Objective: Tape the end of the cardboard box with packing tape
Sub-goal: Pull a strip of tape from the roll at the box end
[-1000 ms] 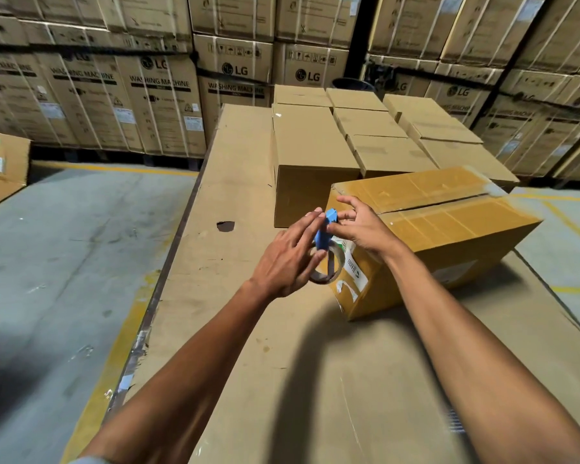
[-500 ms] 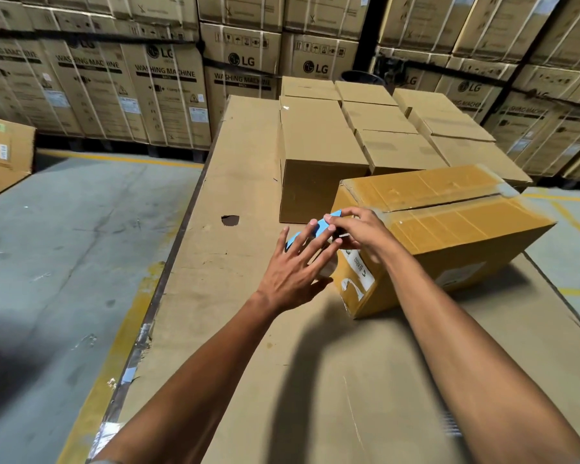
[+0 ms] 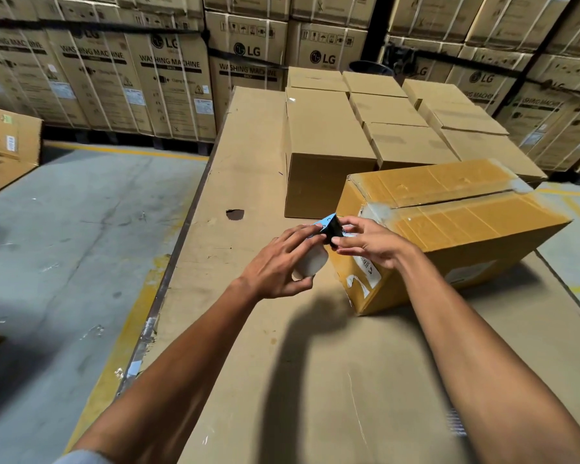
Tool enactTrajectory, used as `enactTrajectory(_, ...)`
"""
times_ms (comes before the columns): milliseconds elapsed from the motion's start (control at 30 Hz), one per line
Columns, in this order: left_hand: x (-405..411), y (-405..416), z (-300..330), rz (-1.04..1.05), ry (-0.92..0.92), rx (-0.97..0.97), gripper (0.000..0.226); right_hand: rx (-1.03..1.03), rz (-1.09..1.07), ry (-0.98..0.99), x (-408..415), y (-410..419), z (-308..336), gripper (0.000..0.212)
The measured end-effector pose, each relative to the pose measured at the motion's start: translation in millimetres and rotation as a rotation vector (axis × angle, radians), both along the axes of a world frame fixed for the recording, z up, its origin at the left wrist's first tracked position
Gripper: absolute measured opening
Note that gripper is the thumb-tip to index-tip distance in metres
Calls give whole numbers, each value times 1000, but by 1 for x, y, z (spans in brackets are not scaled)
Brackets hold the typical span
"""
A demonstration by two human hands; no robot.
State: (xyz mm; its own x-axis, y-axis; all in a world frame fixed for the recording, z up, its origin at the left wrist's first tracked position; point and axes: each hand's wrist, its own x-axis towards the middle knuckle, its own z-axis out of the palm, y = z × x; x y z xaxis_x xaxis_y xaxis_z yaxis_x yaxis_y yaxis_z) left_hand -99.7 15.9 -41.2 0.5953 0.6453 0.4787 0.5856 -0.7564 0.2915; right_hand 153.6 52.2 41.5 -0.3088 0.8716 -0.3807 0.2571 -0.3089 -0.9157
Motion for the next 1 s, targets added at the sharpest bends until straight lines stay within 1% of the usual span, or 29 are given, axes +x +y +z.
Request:
enactTrajectory(100, -4, -2, 1, -10, -17, -8, 80, 144, 36, -158, -3, 1, -5, 50)
enactTrajectory(167, -4, -3, 0, -15, -25, -20, 80, 203, 45, -209, -6, 1, -9, 51)
enactTrajectory(333, -7, -7, 2, 0, -51, -60, 87, 241, 50, -135, -11, -5, -15, 50)
enactTrajectory(433, -10, -7, 4, 26, -69, -65, 95, 238, 39, -144, -13, -3, -19, 49)
enactTrajectory(533, -10, -9, 3, 56, -74, -31, 93, 187, -2, -115, -15, 1, -27, 48)
enactTrajectory(600, -9, -11, 3, 113, -38, 10, 88, 153, -25, -100, -17, 2, -32, 46)
enactTrajectory(667, -7, -12, 1, 173, 56, 93, 84, 138, -43, -105, -21, 2, -36, 50)
enactTrajectory(733, -6, -10, -6, 192, 171, 142, 84, 114, -75, -113, -25, 3, -41, 63)
enactTrajectory(800, -7, -8, -15, 203, 227, 135, 82, 83, -90, -105, -29, 2, -47, 73)
enactTrajectory(833, -9, -7, -19, 207, 232, 116, 79, 64, -99, -97, -31, 0, -50, 72)
enactTrajectory(867, -11, -6, -23, 204, 232, 100, 75, 44, -109, -86, -32, -2, -53, 66)
enactTrajectory(933, -14, -4, -32, 176, 241, 95, 59, 25, -108, -88, -35, -8, -58, 45)
enactTrajectory(967, -15, -3, -36, 161, 252, 91, 52, 21, -99, -97, -36, -10, -62, 38)
enactTrajectory(1000, -16, -3, -40, 150, 254, 84, 48, 16, -96, -98, -39, -11, -67, 37)
